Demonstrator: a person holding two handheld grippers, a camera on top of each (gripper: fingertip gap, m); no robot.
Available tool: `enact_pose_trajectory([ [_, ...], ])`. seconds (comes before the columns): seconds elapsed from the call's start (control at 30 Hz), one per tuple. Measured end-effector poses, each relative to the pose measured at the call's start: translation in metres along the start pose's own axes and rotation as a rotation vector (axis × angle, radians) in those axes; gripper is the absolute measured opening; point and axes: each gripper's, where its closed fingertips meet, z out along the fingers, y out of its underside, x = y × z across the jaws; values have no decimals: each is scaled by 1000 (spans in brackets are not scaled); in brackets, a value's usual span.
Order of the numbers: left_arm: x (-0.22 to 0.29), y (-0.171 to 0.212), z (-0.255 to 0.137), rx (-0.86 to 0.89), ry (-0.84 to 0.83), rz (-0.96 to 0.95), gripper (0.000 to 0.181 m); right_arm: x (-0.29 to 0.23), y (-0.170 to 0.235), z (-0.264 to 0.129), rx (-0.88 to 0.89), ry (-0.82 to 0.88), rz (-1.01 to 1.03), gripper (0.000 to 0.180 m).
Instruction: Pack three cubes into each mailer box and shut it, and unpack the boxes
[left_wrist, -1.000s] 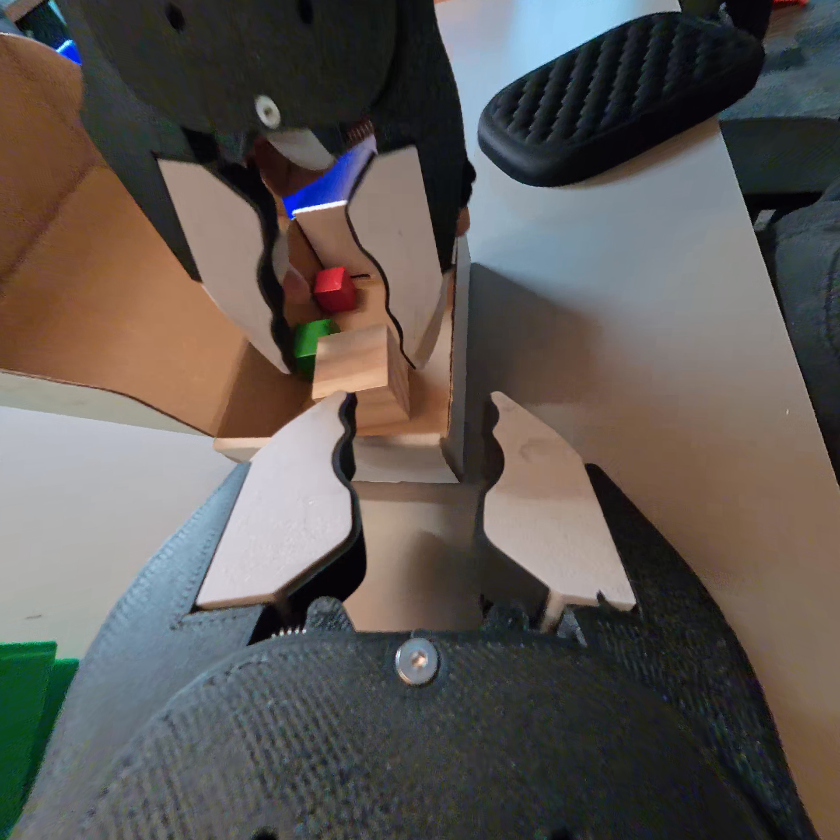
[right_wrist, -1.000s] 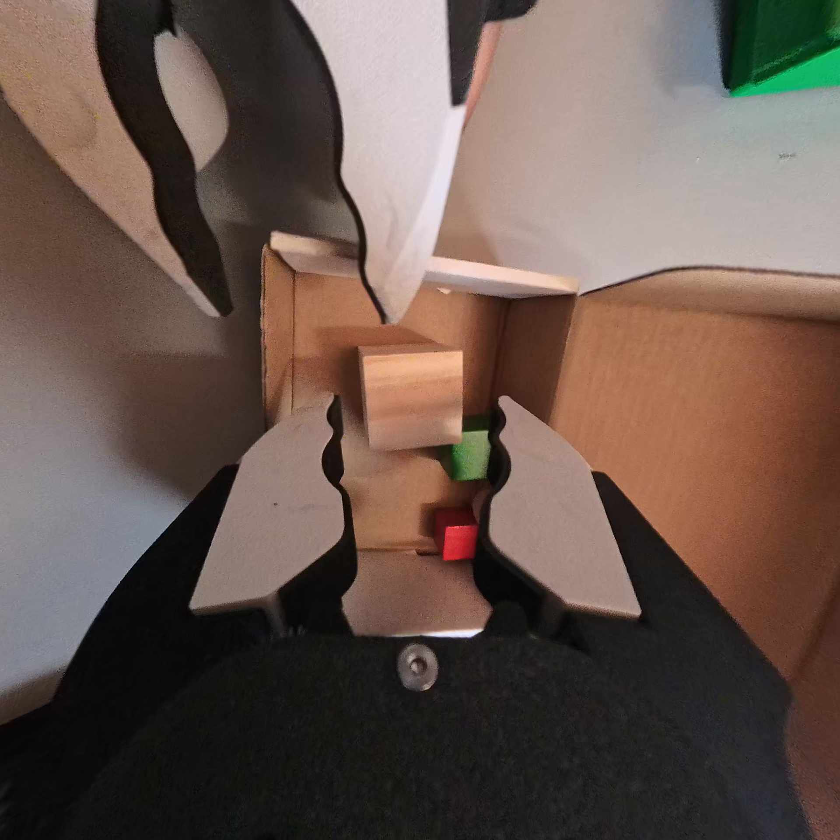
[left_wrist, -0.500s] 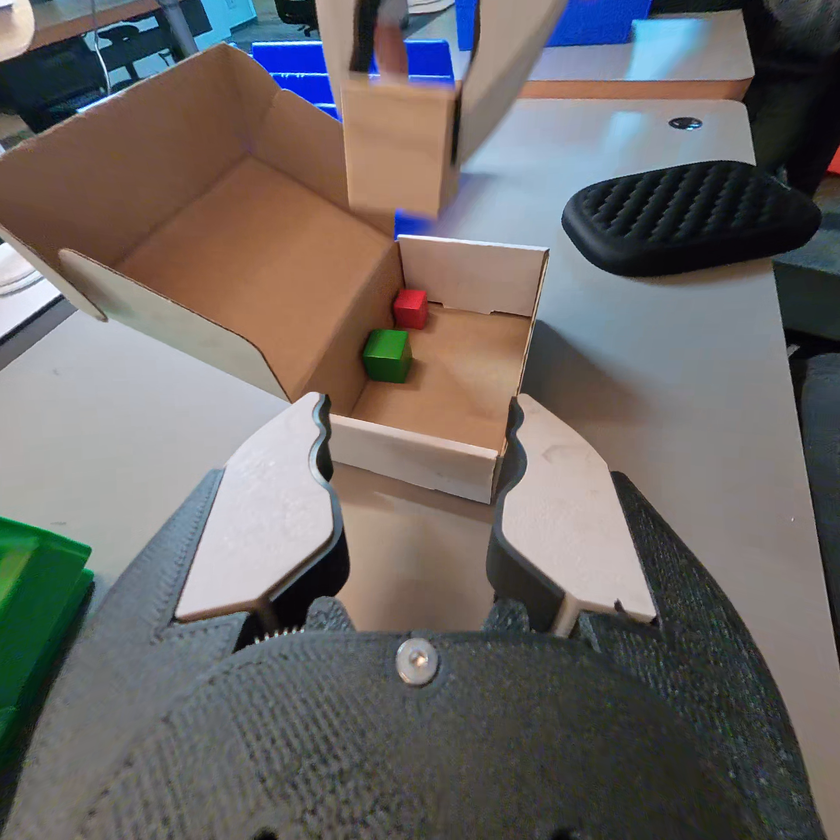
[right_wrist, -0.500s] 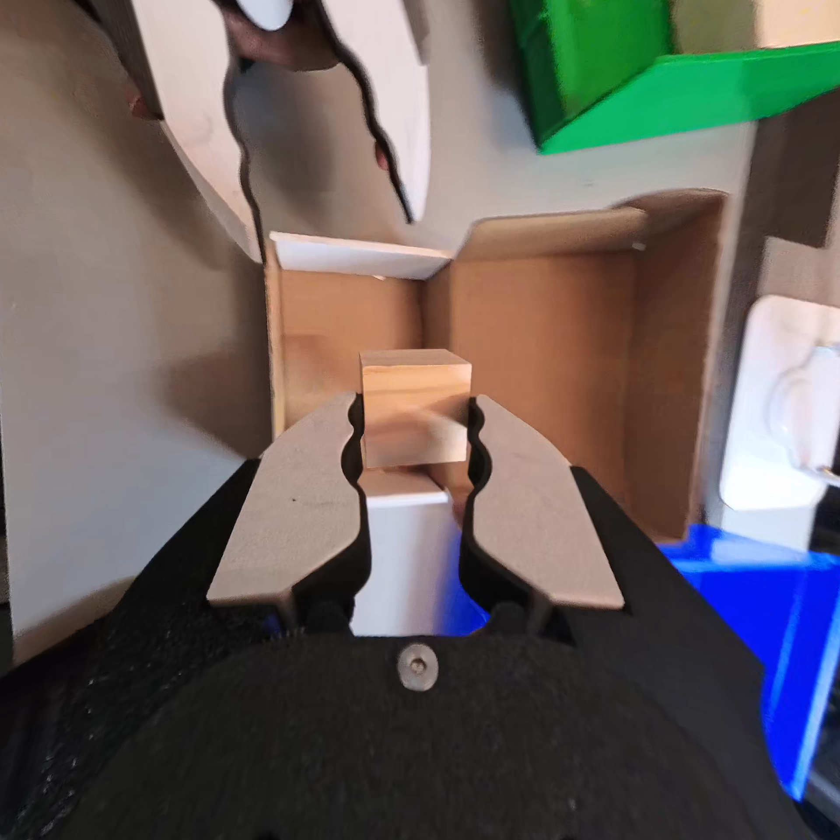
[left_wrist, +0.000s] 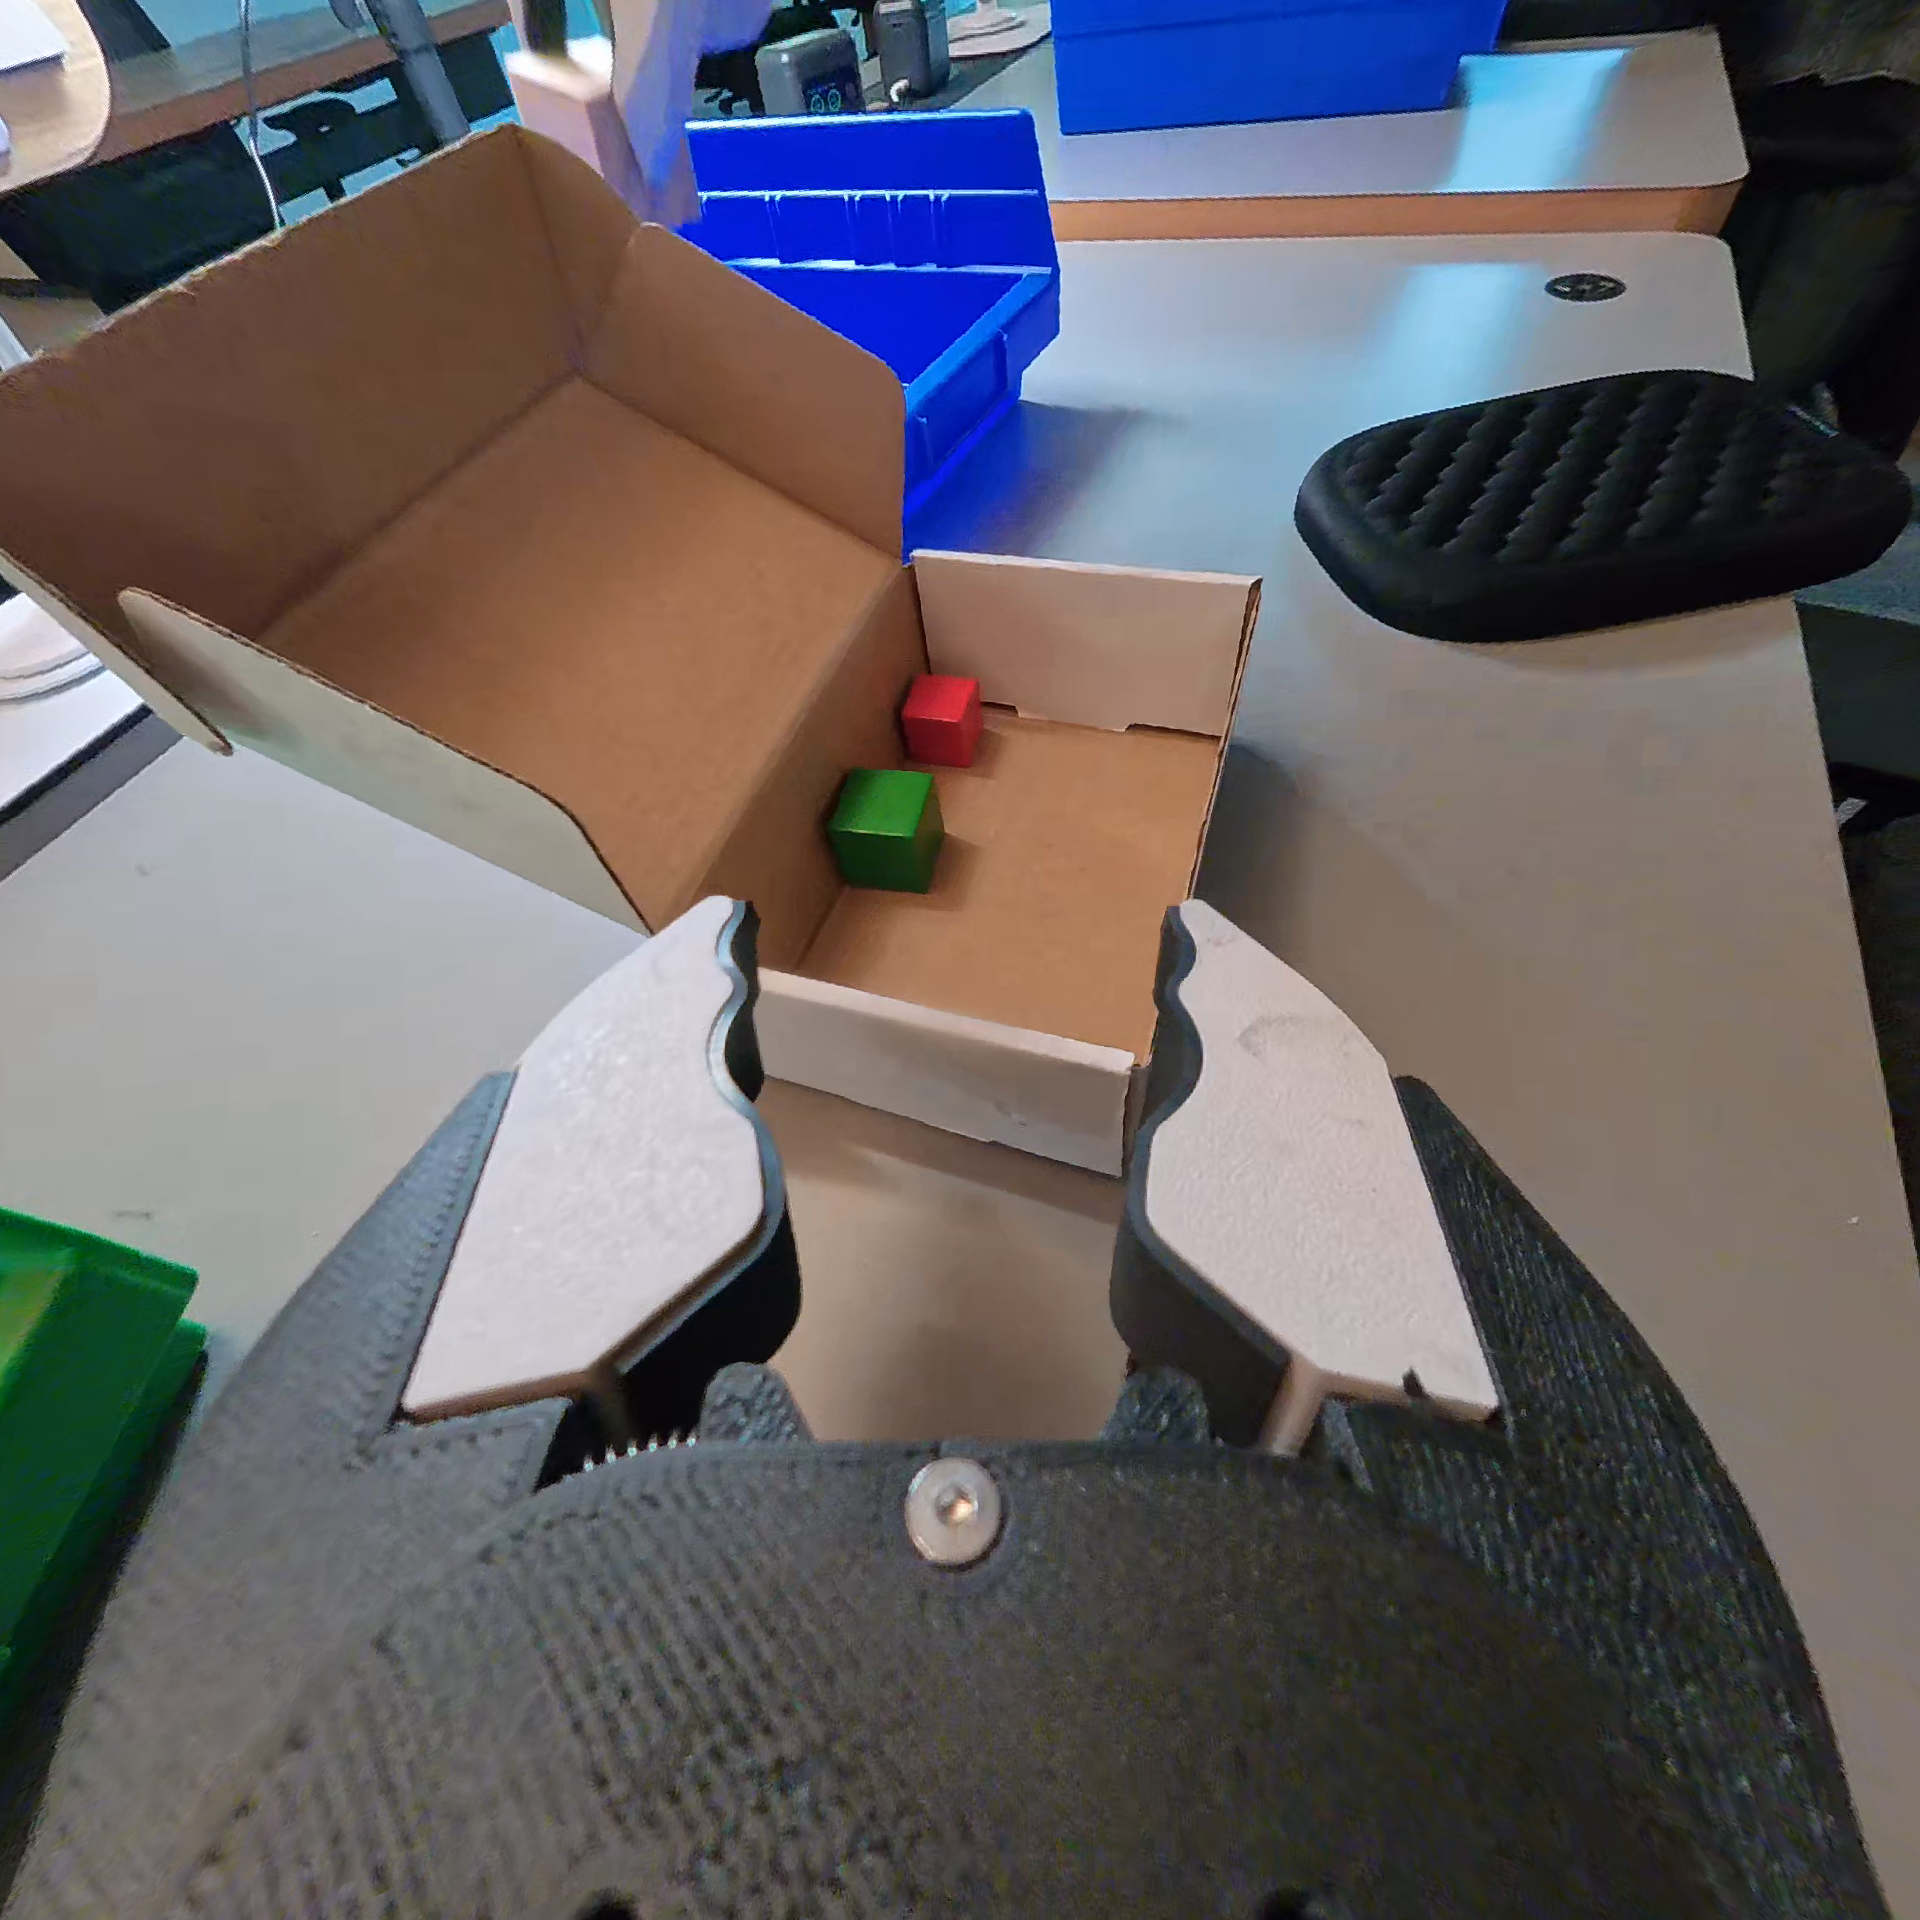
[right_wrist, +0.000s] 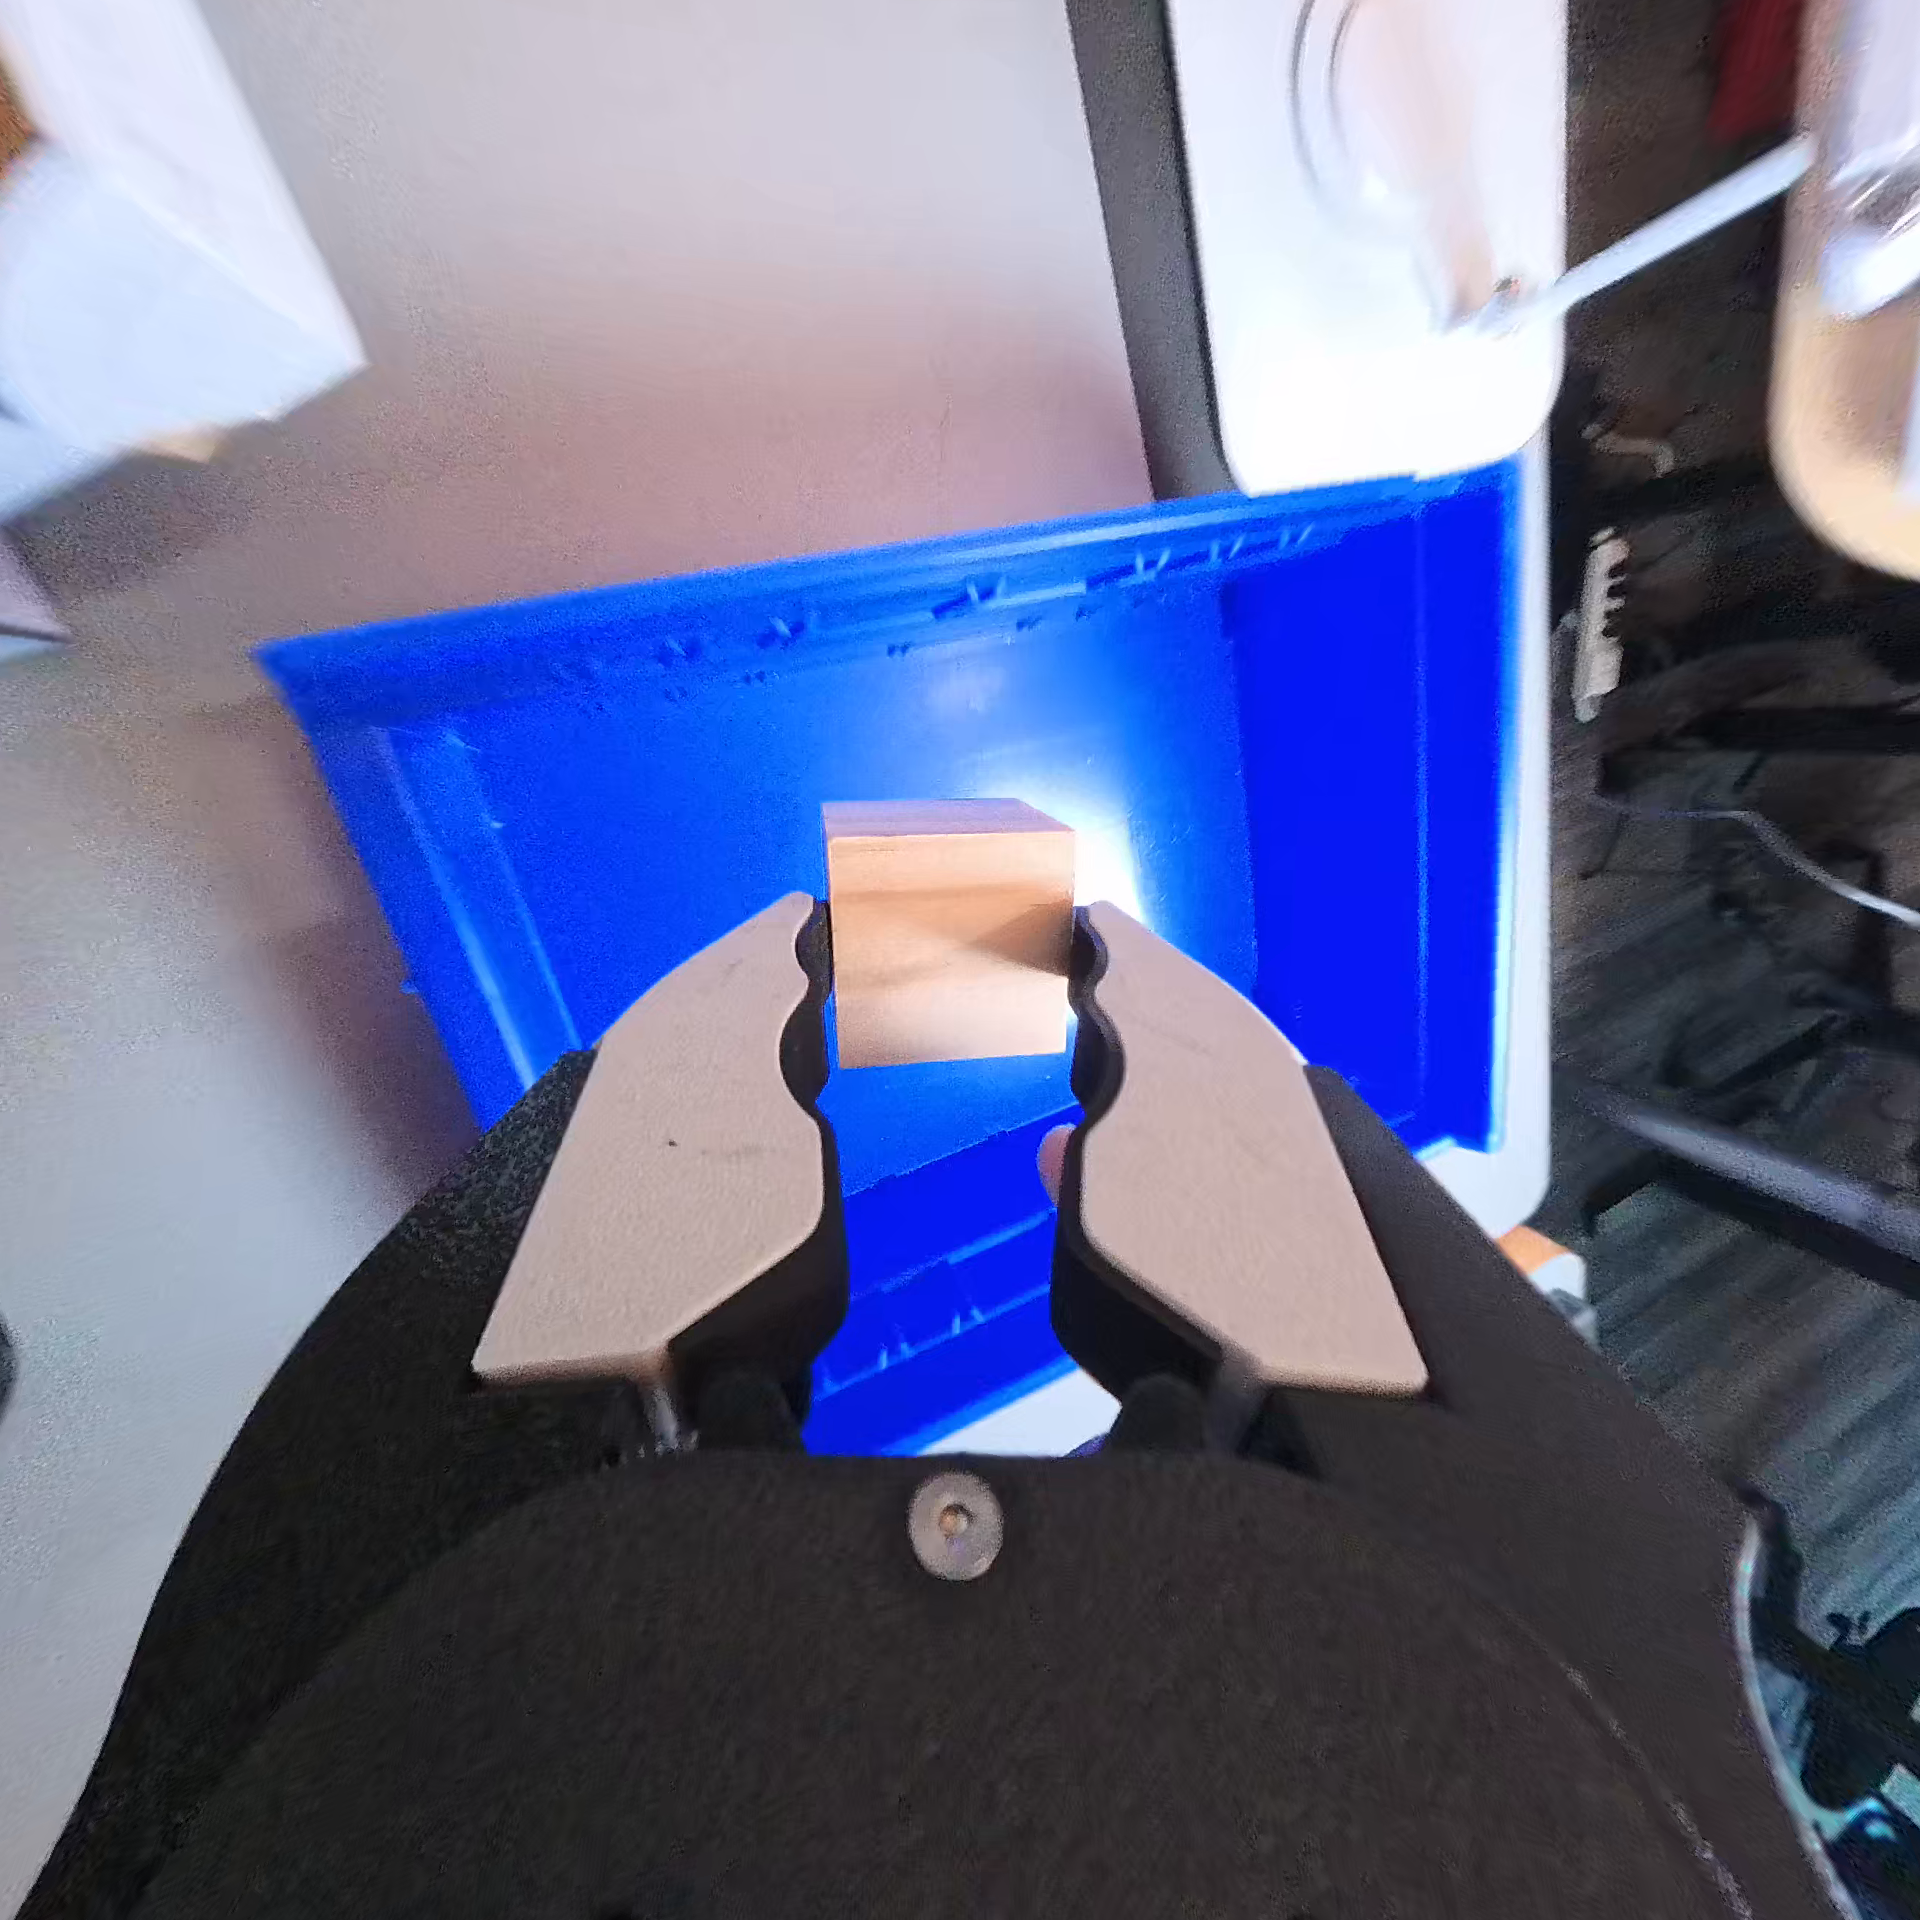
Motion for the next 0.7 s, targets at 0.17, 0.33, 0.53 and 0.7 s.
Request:
enact_pose_trajectory([
  [0.17, -9, 5, 0, -1, -18, -19, 72, 1, 23, 66, -91, -97, -37, 44],
  [0.33, -16, 7, 0, 7, -12, -72, 73, -12, 21, 98, -74, -166, -70, 44],
  [0.53, -13, 8, 1, 0, -10, -51, 73, -23, 21, 108, -91, -202, -91, 44],
  [0.7, -16, 6, -1, 9, -28, -48, 73, -18, 17, 101, -69, -144, -80, 57],
])
